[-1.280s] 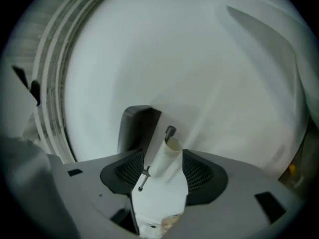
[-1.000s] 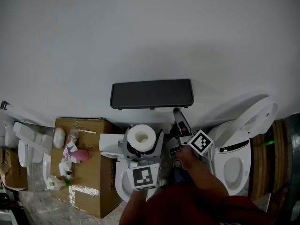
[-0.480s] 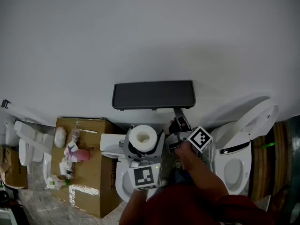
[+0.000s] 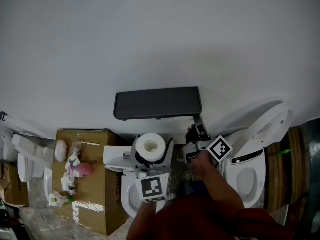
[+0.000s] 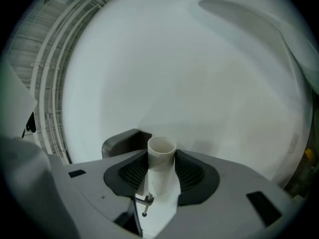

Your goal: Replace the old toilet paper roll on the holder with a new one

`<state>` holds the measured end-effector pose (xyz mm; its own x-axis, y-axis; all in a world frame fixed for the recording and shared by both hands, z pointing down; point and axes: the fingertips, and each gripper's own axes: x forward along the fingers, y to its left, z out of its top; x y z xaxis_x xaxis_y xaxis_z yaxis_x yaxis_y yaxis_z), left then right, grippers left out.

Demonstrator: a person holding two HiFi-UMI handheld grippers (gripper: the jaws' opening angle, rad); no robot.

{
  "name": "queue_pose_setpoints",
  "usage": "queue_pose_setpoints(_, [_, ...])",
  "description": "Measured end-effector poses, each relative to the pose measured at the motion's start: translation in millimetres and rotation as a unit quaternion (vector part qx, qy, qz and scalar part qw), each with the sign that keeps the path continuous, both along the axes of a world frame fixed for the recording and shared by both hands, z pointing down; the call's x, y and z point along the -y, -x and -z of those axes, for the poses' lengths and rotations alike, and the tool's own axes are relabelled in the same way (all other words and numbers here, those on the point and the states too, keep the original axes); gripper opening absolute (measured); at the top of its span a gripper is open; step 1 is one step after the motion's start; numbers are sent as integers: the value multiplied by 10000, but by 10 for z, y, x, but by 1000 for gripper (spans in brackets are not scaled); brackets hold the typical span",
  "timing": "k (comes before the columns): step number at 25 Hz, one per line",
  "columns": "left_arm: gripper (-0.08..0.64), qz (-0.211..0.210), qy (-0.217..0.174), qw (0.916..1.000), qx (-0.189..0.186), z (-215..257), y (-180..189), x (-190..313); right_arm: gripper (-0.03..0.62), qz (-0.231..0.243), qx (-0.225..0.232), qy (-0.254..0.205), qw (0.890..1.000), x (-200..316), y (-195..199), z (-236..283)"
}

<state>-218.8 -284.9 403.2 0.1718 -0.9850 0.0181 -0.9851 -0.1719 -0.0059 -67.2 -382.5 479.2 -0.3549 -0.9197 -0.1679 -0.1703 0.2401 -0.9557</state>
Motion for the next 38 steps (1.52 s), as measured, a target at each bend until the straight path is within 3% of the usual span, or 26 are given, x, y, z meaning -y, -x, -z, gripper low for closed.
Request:
queue_pose_setpoints(12, [439,-323,5,9994,-123,-47,-262,57,173,-848,-250,-102,9960,-156,-928,41])
queue_pose_setpoints(15, [439,-386,5,9992,-75,-63,-305,65,173,-831,-704,-219,9938,-222,-976,99])
queue_pose_setpoints(17, [439,-418,33,9991,28,-99,-317,65,172,-755,-1327,-237,9880,-279,-928,118])
queue_pose_setpoints(19, [439,-437,27,9990,30,-101,-329,66,170,-602,-2285,-224,9714,-350,-811,93])
queue_pose_setpoints(20, [439,-444,8,9990,-16,-84,-337,68,170,-515,-2888,-227,9557,-389,-739,82])
queue_pose_setpoints(22, [439,-454,-33,9989,-71,-54,-350,75,170,-394,-4198,-263,9064,-471,-597,74])
queue_pose_setpoints(24, [439,-468,-44,9989,-33,-57,-354,77,170,-354,-5374,-358,8418,-548,-468,89])
queue_pose_setpoints(25, [439,-476,-37,9989,-20,-67,-356,76,170,-329,-5778,-414,8144,-581,-408,97])
queue_pose_setpoints(26, [439,-485,-26,9988,-15,-78,-360,74,169,-290,-6032,-456,7958,-607,-358,99])
queue_pose_setpoints(27, [439,-495,-16,9988,-11,-89,-366,71,169,-251,-6162,-473,7858,-627,-323,96])
queue_pose_setpoints(29, [439,-519,14,9986,16,-117,-381,62,169,-226,-6239,-468,7798,-653,-299,93])
queue_pose_setpoints(35, [439,-633,82,9979,101,-189,-426,53,169,-282,-6341,-515,7711,-684,-301,132])
queue_pose_setpoints(38, [439,-717,166,9972,130,-233,-472,77,169,-273,-6295,-470,7751,-716,-309,119])
